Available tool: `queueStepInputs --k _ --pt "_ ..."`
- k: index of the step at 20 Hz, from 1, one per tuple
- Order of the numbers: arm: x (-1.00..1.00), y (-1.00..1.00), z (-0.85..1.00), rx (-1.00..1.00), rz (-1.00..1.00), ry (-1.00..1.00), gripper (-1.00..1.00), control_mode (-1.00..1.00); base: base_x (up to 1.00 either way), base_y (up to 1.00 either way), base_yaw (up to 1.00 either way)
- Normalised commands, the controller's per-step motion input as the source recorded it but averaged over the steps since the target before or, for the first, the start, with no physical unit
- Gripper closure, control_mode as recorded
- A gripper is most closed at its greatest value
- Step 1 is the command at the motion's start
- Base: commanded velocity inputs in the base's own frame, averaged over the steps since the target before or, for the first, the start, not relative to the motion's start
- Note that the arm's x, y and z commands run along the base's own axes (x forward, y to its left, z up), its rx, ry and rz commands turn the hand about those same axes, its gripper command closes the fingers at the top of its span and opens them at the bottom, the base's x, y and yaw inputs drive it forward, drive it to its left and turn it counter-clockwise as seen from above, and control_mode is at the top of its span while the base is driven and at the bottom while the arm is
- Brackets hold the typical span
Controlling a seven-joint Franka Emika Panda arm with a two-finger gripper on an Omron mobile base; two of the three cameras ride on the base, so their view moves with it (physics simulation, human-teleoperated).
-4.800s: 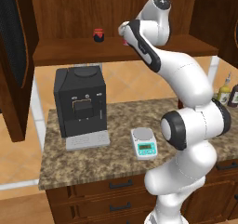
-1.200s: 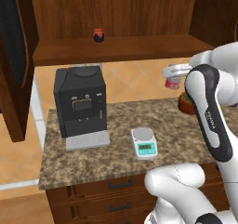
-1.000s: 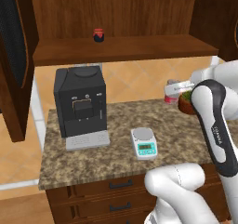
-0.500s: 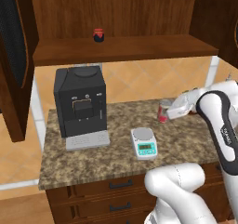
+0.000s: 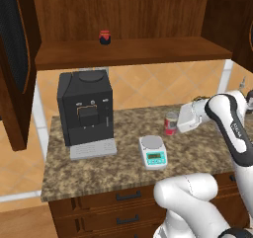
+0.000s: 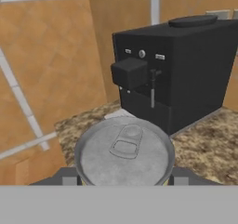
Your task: Pick the canned food and place it on the digital scale for weighing, and close the cabinet.
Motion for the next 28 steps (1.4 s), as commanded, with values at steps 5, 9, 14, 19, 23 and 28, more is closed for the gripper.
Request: queueStepInputs --k 5,9,14,19,23,28 --pt "0.16 0.07 -0.45 0.0 0.05 0.0 1.0 -1.0 0.0 0.0 0.0" --pt "0.11 0.21 -0.5 0.0 0.01 -0.04 1.0 -1.0 0.0 0.0 0.0" --pt "0.2 0.13 -0.31 0.0 0.0 -0.01 1.0 -1.0 0.0 0.0 0.0" --pt "0.28 0.0 -0.35 0.0 0.0 -0.01 1.0 -1.0 0.0 0.0 0.0" --pt "0.24 0.0 -0.31 0.0 0.0 -0.03 1.0 -1.0 0.0 0.0 0.0" --pt "0.15 0.0 -0.24 0.0 0.0 0.0 1.0 -1.0 0.0 0.0 0.0"
